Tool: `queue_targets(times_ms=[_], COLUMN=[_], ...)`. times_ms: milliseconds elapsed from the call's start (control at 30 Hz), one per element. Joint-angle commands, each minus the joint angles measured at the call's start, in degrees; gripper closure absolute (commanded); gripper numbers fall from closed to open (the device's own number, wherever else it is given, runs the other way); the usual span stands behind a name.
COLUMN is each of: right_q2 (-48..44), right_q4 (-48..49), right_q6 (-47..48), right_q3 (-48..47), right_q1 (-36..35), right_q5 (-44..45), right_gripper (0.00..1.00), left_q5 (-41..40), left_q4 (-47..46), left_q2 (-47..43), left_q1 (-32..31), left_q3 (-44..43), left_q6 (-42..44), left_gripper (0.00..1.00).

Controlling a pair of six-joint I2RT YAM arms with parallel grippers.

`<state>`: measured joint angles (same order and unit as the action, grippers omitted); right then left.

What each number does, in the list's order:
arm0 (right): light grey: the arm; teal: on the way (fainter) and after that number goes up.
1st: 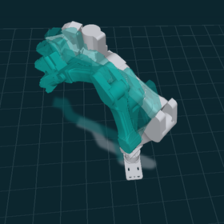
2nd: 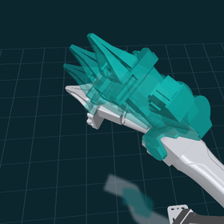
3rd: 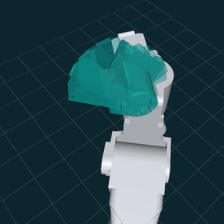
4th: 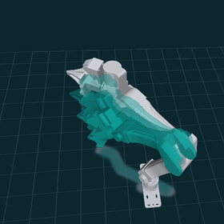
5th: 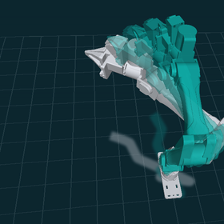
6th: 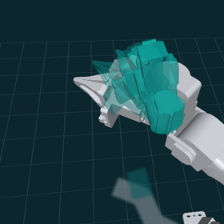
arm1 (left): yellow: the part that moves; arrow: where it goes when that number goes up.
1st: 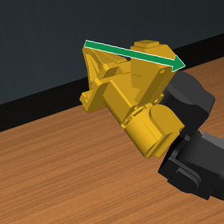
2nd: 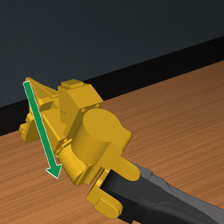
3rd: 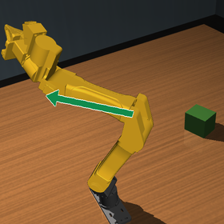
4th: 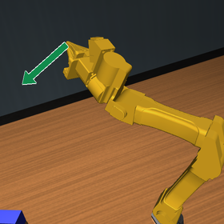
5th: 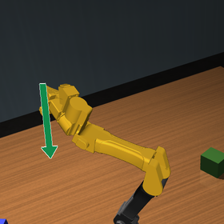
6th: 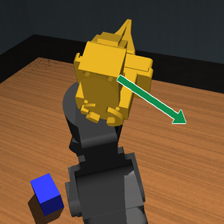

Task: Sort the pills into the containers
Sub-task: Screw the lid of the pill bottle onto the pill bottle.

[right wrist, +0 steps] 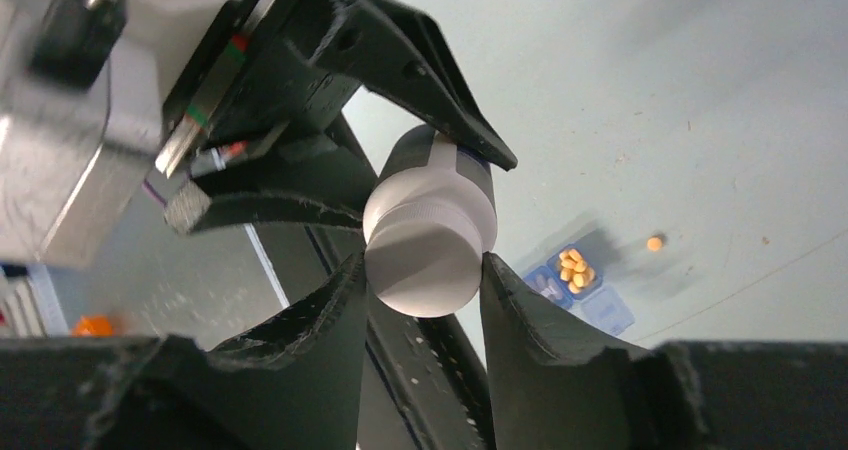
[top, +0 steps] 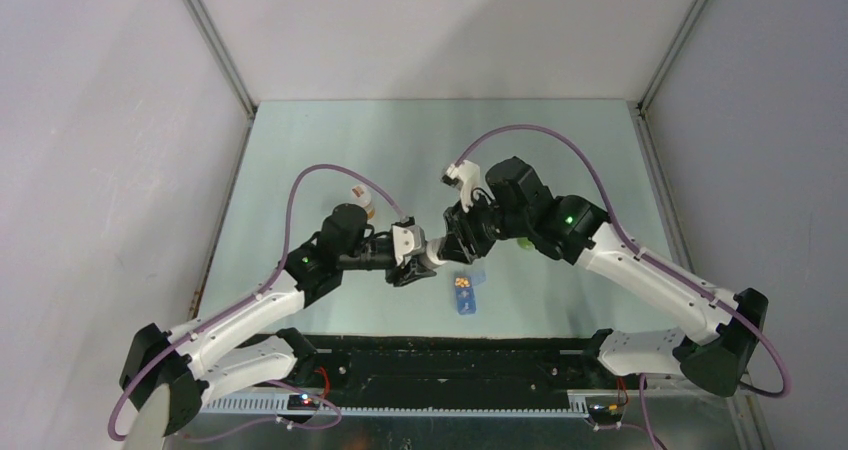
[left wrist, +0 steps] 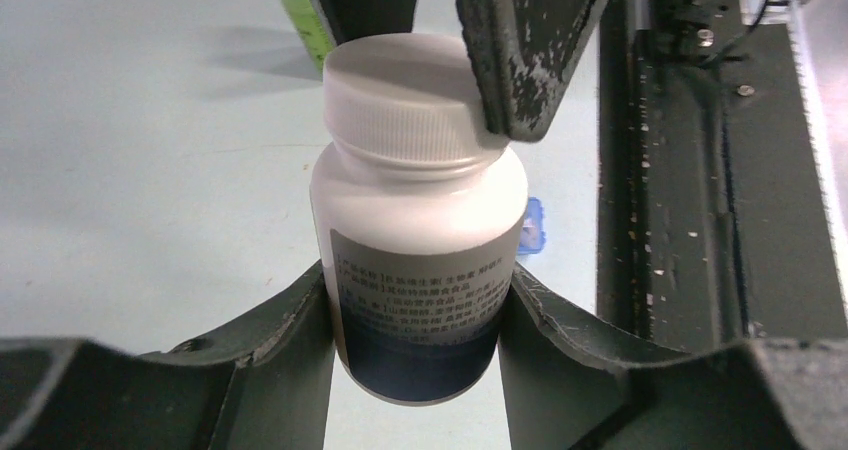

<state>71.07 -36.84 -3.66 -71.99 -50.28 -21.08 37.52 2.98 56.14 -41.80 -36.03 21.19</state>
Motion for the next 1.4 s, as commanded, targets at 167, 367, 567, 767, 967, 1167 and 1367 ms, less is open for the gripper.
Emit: queue_targets(times_ms=[167,367,567,767,967,1167,1367], right_q2=[2.50,0.93,-5.97,-7.78,-6.98,-5.35,-3.24], right_q4=[5.07,6.21,10.66,7.64,4.76,2.90,3.86], right_q6=[-39.39,-37.81,-27.32,-10.53,-0.28,5.49,4.76], right_q3=[-0.67,-0.34,5.54,6.10,5.95,4.95,3.59], right_q1=[-1.79,-0.29,5.64,5.88,3.00,-0.36,-1.26], right_q5=[25.24,24.60,9.80,2.60,1.83,2.90,4.50], right_gripper=[0.78,0.13,0.08,0.12,0.16,0.18,0.42], left_q5=[-7.74,-8.05,-6.20,-3.78,-0.71,1.10,2.66], left_q4=[-10.91,-10.92,-9.59,-7.65,-4.24,-3.34,-3.95], left_q2=[-1.24,-0.57,0.61,0.77,1.34,0.99,-0.11], left_q1=[-0.27,-0.21,-0.28,-0.21,-0.27,-0.21,-0.25], left_q3=[1.70,2.23,1.81,0.97,-0.32,-0.90,-0.03], left_q6=[-1.32,-1.34,-0.72,0.48,2.55,3.69,3.55], left_gripper=[1.00,1.00,1.00,1.00,1.00,1.00,1.00])
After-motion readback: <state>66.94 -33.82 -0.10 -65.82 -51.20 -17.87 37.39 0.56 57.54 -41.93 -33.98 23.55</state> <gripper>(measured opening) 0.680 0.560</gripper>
